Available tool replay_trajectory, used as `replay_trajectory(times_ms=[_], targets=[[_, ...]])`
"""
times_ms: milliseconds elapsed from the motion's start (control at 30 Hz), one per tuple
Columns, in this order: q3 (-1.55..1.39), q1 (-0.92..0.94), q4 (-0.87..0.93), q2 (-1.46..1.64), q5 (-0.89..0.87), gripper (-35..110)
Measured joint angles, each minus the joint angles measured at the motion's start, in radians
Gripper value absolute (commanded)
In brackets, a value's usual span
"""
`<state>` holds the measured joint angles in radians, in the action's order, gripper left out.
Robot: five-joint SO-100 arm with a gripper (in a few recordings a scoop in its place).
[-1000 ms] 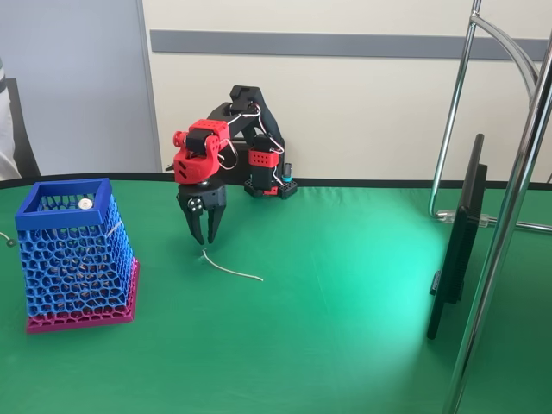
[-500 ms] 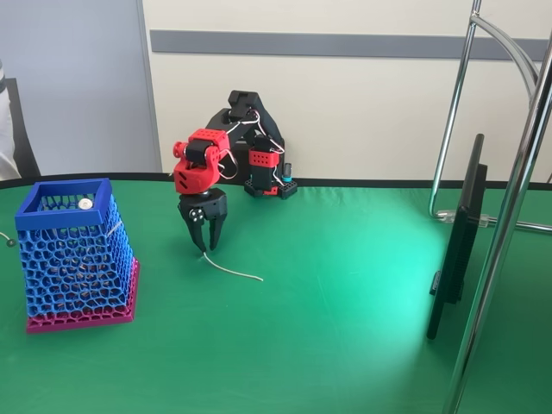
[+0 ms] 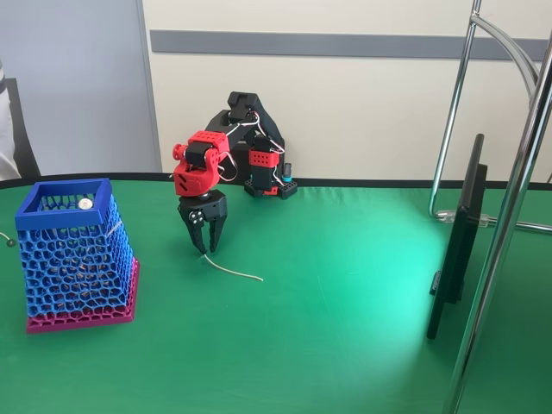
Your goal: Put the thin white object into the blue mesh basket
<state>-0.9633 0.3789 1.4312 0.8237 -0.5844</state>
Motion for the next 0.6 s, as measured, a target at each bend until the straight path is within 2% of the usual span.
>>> replay_trajectory(times_ms=[600], targets=[[-0.011,0.035,-0.002,-0.018,0.012,12]])
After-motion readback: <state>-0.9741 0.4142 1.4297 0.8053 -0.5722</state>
